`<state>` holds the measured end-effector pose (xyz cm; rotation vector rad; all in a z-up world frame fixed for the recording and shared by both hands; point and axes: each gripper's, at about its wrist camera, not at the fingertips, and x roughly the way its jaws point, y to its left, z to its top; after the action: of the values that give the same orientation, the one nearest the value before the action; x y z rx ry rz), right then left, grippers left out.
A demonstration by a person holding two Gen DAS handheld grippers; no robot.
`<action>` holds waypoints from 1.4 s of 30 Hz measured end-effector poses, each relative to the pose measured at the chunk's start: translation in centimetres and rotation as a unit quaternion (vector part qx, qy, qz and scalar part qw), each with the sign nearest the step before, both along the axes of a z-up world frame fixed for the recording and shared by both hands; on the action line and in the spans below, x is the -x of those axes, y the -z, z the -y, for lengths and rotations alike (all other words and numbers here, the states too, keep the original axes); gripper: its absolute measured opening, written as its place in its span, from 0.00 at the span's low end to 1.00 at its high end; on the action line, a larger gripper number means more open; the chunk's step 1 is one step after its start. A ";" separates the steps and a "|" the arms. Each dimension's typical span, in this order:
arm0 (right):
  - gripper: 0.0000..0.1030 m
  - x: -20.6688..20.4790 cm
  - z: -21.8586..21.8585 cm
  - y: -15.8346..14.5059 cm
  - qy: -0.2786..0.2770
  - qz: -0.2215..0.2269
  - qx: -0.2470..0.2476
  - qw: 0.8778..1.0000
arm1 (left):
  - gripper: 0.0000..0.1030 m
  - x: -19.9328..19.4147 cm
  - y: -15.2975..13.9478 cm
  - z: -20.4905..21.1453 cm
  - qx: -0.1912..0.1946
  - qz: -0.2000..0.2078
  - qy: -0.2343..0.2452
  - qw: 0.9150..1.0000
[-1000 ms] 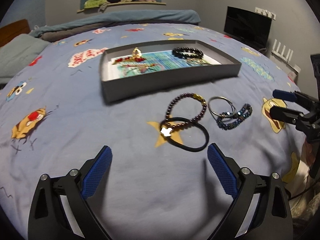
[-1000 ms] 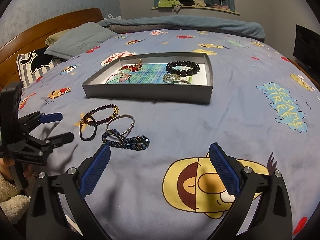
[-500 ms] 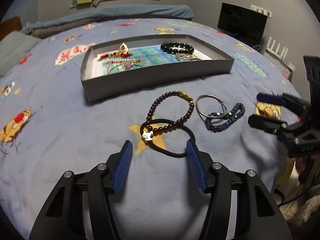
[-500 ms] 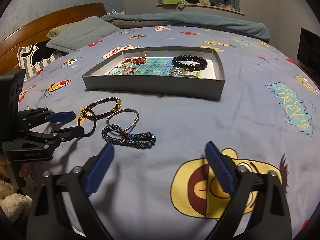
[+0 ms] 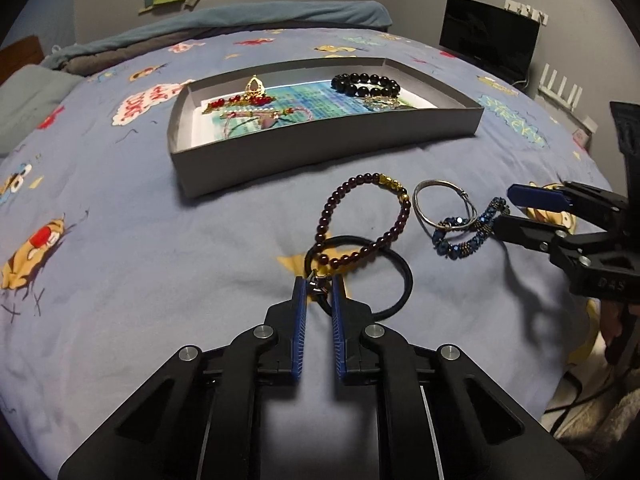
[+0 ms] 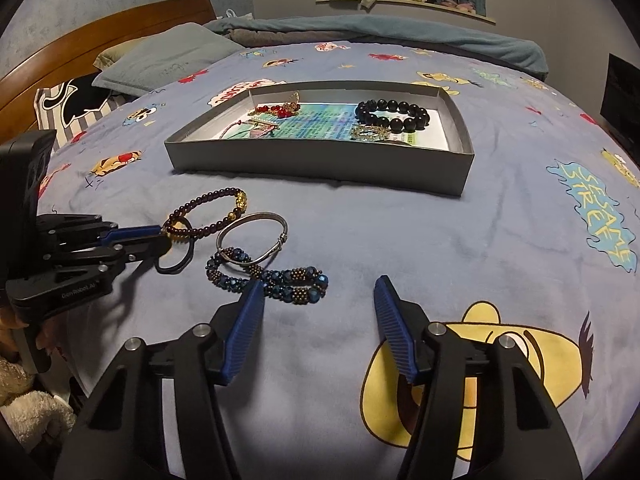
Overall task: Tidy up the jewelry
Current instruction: 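Grasp the black hair tie with the left tool while the right tool grasps the blue beaded bracelet, then carry the hair tie with the left tool while the right tool carries the blue bracelet to the tray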
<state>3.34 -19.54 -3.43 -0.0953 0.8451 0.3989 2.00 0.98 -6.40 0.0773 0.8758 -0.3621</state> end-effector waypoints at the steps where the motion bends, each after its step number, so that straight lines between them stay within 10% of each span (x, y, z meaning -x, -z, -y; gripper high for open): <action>1: 0.53 0.0 -0.1 0.0 0.000 0.000 0.000 1.000 | 0.13 0.1 -0.1 -0.1 0.001 0.001 -0.001 1.000; 15: 0.07 0.5 -1.2 0.0 -0.029 -0.005 0.004 1.000 | 0.13 1.2 -0.8 -0.6 -0.014 0.017 0.010 1.000; 42: 0.07 -1.2 0.9 -8.9 -0.001 0.108 -0.006 0.994 | 0.13 0.9 -8.6 -3.4 0.015 0.105 -0.019 0.994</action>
<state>4.58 -20.46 5.48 -0.1253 0.6293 0.3872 1.10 4.43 2.21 0.0703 0.6621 -0.3246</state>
